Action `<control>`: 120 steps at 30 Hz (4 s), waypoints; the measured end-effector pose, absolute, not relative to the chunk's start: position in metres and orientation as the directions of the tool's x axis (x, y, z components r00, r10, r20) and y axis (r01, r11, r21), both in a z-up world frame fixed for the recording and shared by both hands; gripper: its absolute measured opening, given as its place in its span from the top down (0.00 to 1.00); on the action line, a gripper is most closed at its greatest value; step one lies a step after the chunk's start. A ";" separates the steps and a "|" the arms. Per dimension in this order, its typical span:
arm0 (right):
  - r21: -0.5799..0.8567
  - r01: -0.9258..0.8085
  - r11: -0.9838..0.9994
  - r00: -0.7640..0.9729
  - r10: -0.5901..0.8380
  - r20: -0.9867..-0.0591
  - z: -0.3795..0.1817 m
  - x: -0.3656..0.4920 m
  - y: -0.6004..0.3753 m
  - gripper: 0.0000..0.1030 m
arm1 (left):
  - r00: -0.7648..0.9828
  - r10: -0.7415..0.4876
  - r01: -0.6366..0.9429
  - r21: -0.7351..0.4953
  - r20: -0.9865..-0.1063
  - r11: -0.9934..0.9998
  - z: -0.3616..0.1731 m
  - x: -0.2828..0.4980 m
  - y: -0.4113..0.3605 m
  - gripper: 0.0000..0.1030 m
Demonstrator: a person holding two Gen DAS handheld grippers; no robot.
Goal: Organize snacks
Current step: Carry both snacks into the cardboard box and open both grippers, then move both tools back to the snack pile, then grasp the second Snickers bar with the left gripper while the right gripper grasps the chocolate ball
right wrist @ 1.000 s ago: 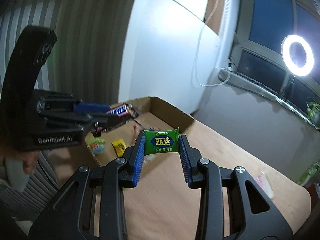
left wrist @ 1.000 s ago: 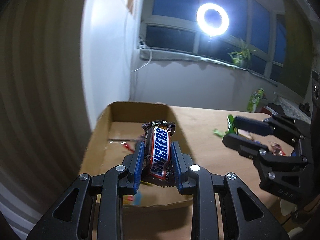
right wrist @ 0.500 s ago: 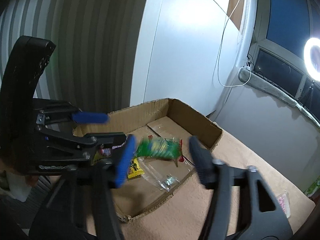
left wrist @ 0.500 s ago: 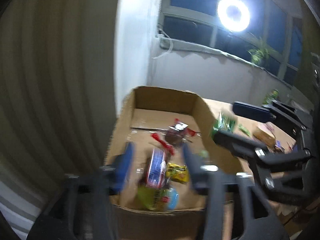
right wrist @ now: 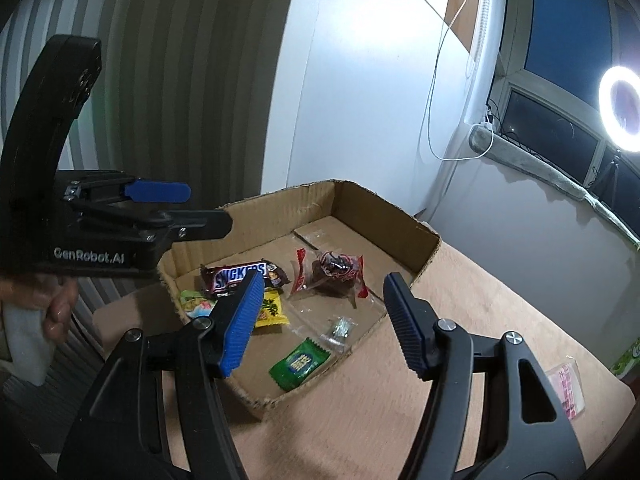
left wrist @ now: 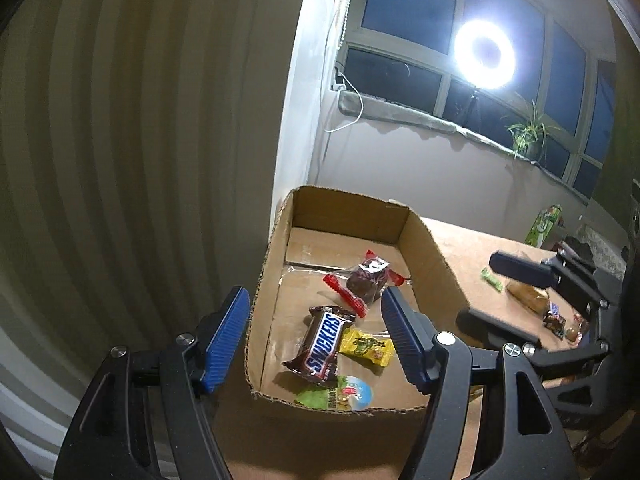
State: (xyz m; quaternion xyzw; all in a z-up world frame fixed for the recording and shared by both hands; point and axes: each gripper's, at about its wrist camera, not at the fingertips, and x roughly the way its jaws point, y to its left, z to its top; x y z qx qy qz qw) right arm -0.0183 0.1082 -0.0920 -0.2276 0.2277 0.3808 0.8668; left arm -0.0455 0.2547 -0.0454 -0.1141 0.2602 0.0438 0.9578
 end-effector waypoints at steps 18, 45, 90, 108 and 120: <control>-0.187 -0.678 0.711 0.680 0.509 -0.528 -0.073 -0.033 0.033 0.30 | 0.873 -0.029 -0.034 -0.120 -0.488 0.992 -0.015 -0.049 0.188 0.33; -0.096 -0.449 0.888 0.761 0.324 -0.562 -0.099 -0.030 -0.152 0.30 | 0.802 -0.199 0.236 -0.008 -0.563 0.972 -0.013 -0.020 0.031 0.33; 0.003 -0.397 0.918 0.692 0.302 -0.656 -0.146 0.016 -0.211 0.59 | 0.541 -0.427 0.475 -0.155 -0.725 0.866 -0.092 0.077 -0.067 0.57; -0.013 -0.361 0.933 0.725 0.271 -0.634 -0.136 0.003 -0.224 0.64 | 0.536 -0.456 0.493 -0.175 -0.711 0.852 -0.083 0.075 -0.066 0.75; -0.021 -0.359 0.933 0.747 0.274 -0.605 -0.121 -0.006 -0.225 0.64 | 0.572 -0.437 0.478 -0.151 -0.694 0.866 -0.068 0.046 -0.041 0.75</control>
